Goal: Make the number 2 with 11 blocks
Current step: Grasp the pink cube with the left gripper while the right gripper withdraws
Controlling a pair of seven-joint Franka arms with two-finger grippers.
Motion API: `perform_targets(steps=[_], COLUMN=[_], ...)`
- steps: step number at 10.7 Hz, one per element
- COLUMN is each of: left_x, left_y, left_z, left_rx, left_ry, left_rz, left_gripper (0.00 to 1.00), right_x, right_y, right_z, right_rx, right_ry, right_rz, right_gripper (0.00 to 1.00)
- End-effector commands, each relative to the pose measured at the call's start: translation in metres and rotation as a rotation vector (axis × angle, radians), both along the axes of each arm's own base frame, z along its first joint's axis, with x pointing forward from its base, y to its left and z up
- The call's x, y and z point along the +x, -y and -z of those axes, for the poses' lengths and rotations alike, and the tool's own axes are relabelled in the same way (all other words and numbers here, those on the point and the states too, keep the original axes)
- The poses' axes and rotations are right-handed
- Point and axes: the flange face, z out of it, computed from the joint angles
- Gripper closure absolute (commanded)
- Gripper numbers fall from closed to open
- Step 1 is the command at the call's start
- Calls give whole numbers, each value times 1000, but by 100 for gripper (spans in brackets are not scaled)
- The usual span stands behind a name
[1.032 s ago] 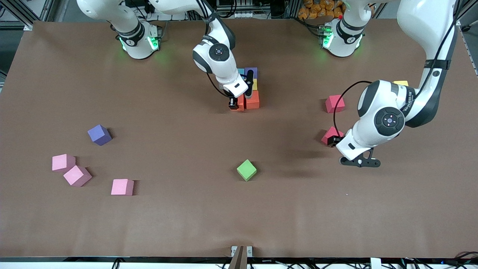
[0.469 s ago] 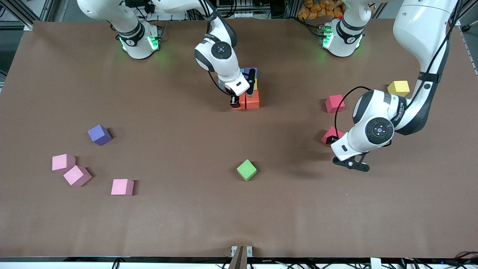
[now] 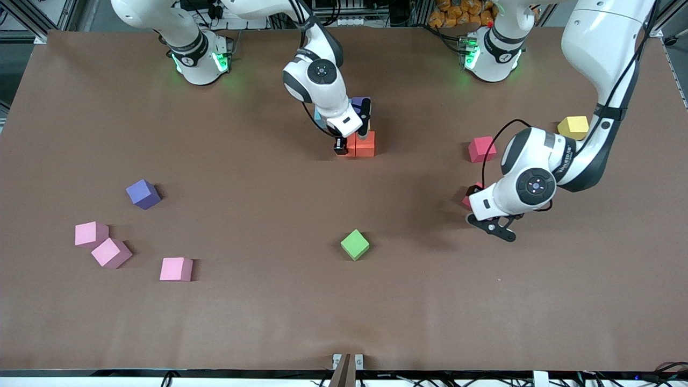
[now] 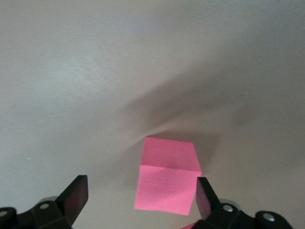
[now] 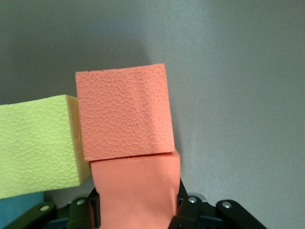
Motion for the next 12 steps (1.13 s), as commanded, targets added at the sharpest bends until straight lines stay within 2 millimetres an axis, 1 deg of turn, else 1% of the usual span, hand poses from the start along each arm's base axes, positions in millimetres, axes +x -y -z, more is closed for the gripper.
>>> perform_targets(steps=[1, 3, 4, 6, 8, 9, 10, 11, 12], left_x=[-25, -35, -36, -36, -41, -44, -44, -42, -42], left_y=[5, -3, -2, -3, -4, -5, -6, -16, -17], left_z=[9, 27, 28, 29, 32, 35, 35, 36, 37], left_rx=[-7, -32, -34, -29, -17, -16, -16, -15, -15], left_ry=[36, 61, 64, 63, 56, 50, 49, 46, 44], left_rz=[55, 49, 53, 61, 73, 74, 72, 55, 52], left_gripper=[0, 0, 0, 0, 0, 0, 0, 0, 0], right_x=[0, 3, 5, 10, 16, 27, 40, 54, 76], right_y=[-7, -5, -4, 6, 16, 26, 37, 51, 70], right_z=[11, 6, 0, -17, -40, -53, -70, -85, -101], right_rx=[-12, -10, -7, 5, -18, -31, -24, -33, -36], right_ry=[5, 5, 6, 15, -13, -28, -27, -47, -64], right_rz=[23, 24, 26, 16, 7, 8, 20, 62, 112], right_gripper=[0, 0, 0, 0, 0, 0, 0, 0, 0])
